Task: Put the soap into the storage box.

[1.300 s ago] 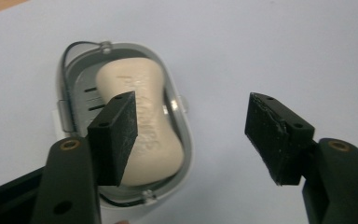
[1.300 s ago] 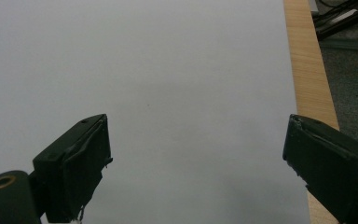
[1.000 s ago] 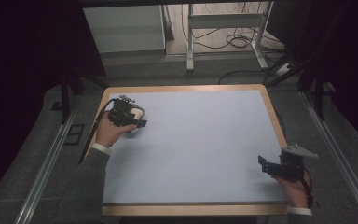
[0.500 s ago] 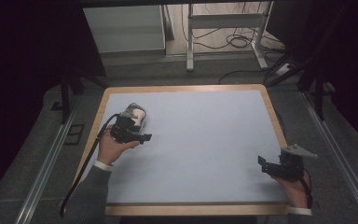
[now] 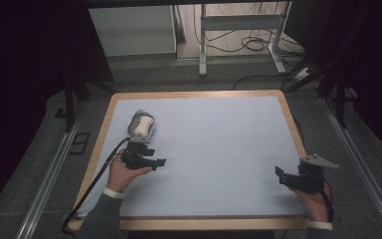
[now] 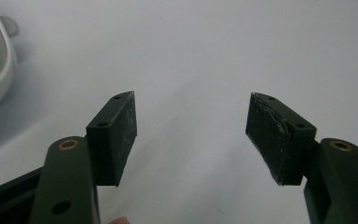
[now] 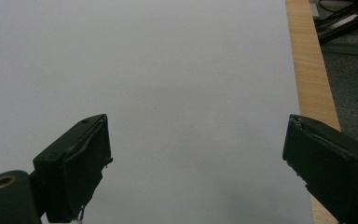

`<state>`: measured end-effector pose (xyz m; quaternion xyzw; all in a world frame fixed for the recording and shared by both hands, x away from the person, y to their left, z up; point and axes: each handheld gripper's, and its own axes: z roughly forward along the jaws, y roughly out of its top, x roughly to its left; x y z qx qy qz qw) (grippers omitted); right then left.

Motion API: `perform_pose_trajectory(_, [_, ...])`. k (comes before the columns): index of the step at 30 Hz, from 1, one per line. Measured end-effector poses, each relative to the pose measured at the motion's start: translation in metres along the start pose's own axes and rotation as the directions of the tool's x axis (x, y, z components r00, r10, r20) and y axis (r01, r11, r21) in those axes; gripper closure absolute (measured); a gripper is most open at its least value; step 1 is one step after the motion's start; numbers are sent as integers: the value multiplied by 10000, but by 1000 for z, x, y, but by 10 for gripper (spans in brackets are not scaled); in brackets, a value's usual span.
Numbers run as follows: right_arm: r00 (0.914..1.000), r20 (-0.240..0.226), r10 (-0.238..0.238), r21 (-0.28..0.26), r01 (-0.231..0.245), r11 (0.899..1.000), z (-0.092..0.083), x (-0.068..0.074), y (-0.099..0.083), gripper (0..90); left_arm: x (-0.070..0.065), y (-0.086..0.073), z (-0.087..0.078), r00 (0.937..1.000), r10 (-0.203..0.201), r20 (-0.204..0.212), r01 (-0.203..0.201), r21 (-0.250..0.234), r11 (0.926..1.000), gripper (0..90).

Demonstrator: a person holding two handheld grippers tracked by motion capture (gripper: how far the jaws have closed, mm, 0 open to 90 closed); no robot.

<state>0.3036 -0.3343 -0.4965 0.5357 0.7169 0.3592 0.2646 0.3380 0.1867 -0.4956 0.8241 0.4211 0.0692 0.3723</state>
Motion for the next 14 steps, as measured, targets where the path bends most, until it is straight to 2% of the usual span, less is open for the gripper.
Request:
perform_pose_trajectory(3, [10000, -11, -10, -3, 10, 10000, 0, 0, 0, 76, -1, -7, 1, 10000, -67, 27, 67, 9, 10000, 339])
perform_pose_trajectory(14, [10000, -69, 5, -209, -7, 9998, -3, 0, 2, 75, 0, -8, 0, 9999, -146, 24, 146, -147, 9998, 330])
